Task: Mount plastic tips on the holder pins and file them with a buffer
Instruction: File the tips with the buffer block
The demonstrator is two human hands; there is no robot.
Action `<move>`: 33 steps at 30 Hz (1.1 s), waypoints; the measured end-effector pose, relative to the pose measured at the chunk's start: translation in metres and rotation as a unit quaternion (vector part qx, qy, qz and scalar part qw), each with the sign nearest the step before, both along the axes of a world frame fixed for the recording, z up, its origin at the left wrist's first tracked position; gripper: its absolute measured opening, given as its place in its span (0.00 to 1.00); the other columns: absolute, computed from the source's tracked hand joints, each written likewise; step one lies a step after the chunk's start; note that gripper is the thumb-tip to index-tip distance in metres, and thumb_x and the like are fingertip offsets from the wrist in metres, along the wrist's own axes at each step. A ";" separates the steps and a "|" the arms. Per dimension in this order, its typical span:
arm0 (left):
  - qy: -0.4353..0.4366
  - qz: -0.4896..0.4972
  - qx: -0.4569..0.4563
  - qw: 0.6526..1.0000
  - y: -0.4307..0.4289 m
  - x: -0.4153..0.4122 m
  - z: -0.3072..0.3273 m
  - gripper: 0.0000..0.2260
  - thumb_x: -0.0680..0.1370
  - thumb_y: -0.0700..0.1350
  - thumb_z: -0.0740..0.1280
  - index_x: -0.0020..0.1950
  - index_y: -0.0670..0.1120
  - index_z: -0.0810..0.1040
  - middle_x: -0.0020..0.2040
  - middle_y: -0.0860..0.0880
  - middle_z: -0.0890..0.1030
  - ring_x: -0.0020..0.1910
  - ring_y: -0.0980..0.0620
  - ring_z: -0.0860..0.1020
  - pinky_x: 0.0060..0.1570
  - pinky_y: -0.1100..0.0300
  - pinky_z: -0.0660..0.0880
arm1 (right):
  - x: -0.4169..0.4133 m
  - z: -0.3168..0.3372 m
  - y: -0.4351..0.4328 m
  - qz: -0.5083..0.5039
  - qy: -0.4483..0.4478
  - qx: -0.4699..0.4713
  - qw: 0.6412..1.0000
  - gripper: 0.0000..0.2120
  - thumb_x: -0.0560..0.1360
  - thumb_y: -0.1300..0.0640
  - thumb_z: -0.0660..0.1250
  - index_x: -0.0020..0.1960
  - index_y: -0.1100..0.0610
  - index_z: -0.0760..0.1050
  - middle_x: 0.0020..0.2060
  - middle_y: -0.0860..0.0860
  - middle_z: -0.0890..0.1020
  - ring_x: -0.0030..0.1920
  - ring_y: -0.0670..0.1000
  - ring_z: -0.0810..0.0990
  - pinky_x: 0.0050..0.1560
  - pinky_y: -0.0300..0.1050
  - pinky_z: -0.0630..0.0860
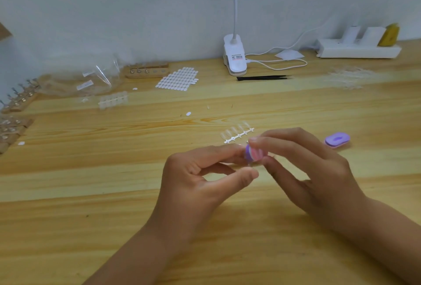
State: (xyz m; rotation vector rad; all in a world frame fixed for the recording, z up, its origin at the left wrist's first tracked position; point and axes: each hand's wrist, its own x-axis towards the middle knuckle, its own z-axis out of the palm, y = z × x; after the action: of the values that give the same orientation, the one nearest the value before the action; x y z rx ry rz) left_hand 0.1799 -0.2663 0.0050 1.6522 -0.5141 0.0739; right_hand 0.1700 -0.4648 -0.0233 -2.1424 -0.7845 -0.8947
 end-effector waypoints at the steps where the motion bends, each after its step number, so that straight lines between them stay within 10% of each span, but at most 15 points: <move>1: 0.007 0.002 -0.003 1.000 0.000 0.000 0.000 0.13 0.68 0.40 0.78 0.49 0.53 0.86 0.44 0.55 0.86 0.42 0.54 0.85 0.43 0.64 0.80 | 0.001 0.001 -0.002 -0.004 0.012 0.009 1.000 0.13 0.78 0.65 0.69 0.62 0.56 0.77 0.53 0.55 0.82 0.55 0.51 0.83 0.57 0.44 0.78; 33: 0.028 -0.013 -0.027 0.999 -0.001 0.001 -0.002 0.14 0.69 0.39 0.76 0.52 0.53 0.86 0.42 0.51 0.87 0.44 0.51 0.85 0.46 0.61 0.81 | -0.001 0.002 0.004 -0.008 -0.040 -0.005 0.999 0.11 0.80 0.66 0.66 0.60 0.55 0.78 0.54 0.53 0.80 0.56 0.51 0.80 0.60 0.41 0.75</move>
State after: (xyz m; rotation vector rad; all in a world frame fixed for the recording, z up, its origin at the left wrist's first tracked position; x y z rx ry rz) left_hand 0.1806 -0.2678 0.0033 1.5903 -0.4878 0.0217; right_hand 0.1694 -0.4605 -0.0209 -2.1367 -0.8134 -0.9920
